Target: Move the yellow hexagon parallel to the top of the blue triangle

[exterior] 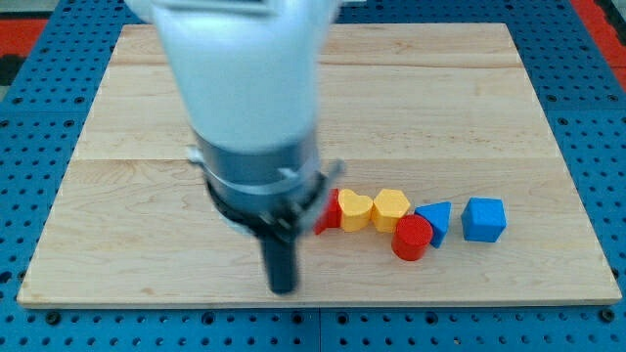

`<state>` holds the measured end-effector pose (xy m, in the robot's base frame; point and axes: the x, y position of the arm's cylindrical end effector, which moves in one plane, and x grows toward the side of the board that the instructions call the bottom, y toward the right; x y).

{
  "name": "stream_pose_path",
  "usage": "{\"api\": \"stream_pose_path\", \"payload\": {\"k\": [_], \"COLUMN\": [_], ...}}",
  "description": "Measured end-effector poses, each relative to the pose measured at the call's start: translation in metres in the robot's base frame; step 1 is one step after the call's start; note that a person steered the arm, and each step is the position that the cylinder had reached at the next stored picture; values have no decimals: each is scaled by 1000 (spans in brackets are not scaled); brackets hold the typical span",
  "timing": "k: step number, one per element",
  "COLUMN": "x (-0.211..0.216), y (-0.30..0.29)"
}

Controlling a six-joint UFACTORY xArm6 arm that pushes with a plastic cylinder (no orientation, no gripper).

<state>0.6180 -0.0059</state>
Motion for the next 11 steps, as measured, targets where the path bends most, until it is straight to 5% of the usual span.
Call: {"api": "stream_pose_path", "payload": {"k": [2,3,4,7,10,11], "x": [-27,-38,-38,-73,-85,-125], "y": [157,169,106,119,57,57]}}
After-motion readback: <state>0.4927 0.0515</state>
